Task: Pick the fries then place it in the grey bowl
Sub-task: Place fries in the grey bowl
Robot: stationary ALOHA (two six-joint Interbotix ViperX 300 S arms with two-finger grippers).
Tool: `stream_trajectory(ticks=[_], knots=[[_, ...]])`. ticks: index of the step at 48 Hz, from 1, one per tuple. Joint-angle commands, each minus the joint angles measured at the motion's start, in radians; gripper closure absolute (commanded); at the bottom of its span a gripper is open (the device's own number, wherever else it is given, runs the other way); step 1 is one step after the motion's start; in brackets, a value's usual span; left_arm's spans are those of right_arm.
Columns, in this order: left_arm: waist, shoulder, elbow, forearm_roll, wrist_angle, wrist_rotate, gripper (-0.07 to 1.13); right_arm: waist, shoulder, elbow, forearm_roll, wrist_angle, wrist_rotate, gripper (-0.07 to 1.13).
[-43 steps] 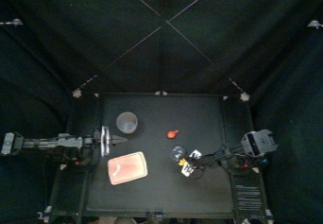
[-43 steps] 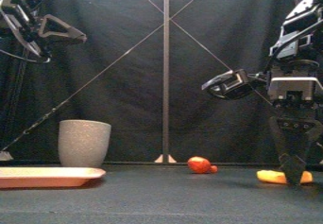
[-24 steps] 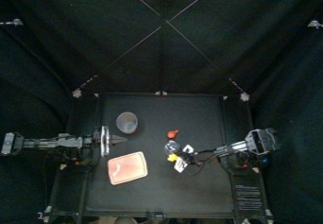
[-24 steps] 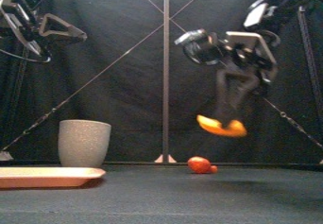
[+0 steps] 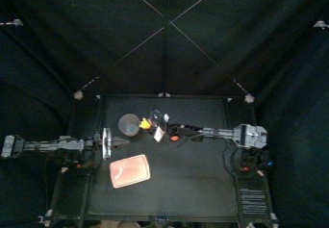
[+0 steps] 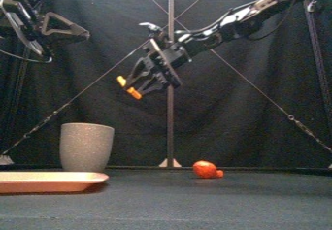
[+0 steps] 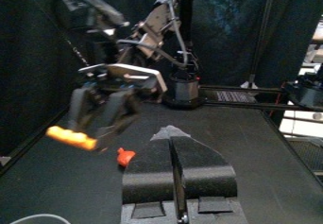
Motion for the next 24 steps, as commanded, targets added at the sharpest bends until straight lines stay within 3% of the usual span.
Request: stream_trajectory(ticks=[1, 16, 24], knots=[[0.003, 0.003, -0.017, -0.003, -0.011, -0.003, 1.06, -0.028, 0.083, -0.144, -0.009, -0.037, -0.005, 0.53], [0.008, 0.003, -0.015, -0.005, -0.011, 0.005, 1.06, -0.026, 0.261, -0.342, -0.008, -0.037, 0.000, 0.47], [0.011, 0.003, -0.012, -0.008, -0.011, 0.005, 1.06, -0.023, 0.287, -0.357, -0.014, -0.031, -0.002, 0.29]])
